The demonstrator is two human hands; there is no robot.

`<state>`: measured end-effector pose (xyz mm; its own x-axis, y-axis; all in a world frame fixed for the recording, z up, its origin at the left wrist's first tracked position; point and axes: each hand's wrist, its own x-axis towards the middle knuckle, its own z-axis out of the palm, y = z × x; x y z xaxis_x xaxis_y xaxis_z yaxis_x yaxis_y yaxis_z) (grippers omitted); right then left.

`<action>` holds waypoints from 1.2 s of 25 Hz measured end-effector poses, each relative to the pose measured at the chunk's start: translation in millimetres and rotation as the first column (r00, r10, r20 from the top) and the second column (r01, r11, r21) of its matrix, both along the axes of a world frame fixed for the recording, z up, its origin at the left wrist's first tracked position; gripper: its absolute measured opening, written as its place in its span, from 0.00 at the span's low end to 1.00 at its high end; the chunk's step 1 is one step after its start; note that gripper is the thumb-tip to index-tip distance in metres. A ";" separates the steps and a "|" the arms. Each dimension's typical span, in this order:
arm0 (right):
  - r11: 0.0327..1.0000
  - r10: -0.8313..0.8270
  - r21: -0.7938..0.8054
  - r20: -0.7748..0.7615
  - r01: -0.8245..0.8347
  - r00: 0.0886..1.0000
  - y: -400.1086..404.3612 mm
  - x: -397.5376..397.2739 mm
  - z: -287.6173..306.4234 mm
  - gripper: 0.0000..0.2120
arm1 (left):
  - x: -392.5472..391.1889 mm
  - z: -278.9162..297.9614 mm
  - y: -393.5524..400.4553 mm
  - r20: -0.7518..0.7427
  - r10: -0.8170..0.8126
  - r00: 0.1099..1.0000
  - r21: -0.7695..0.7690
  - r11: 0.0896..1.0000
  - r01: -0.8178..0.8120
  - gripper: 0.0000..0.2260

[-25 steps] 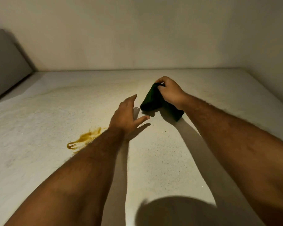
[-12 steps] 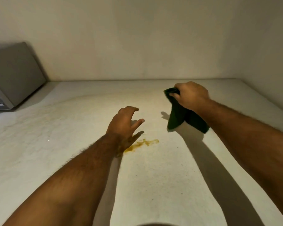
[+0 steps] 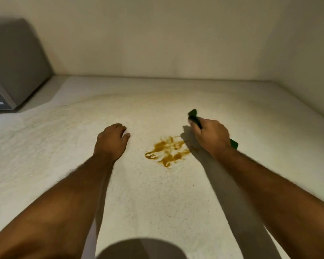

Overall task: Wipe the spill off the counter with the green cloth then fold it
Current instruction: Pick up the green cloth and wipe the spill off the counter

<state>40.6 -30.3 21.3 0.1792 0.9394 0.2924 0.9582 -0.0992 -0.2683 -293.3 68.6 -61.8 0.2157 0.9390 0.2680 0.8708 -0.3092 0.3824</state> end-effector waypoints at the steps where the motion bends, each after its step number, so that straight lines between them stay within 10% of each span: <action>1: 0.992 0.117 -0.052 0.035 -0.115 0.993 -8.9 -19.4 2.0 0.26 | -1.4 -1.9 1.7 0.021 0.000 1.000 0.000 1.000 0.000 0.19; 4: 0.945 0.297 -0.161 0.052 -0.286 0.953 -41.9 -46.4 4.2 0.39 | -3.1 -4.5 3.3 0.103 -0.021 0.994 0.003 1.000 0.021 0.16; 9: 0.993 0.079 -0.089 0.090 -0.071 0.993 -22.2 -20.0 13.9 0.20 | -4.4 -5.1 4.0 0.200 -0.005 0.980 0.004 1.000 0.004 0.11; 15: 0.811 -0.003 -0.574 0.197 0.118 0.980 36.4 -53.2 -31.8 0.34 | -5.9 -9.6 8.0 0.227 -0.010 0.974 0.017 1.000 0.007 0.11; 25: 0.764 0.488 -0.483 -0.004 -0.429 0.873 -76.0 -118.7 -62.0 0.36 | -16.6 -14.3 9.5 0.578 0.071 0.813 -0.118 0.993 -0.003 0.14; 30: 0.783 0.140 -0.621 0.131 -0.029 0.981 -41.7 6.6 -44.1 0.40 | -13.6 -14.2 9.6 0.527 0.018 0.850 -0.106 0.993 0.045 0.14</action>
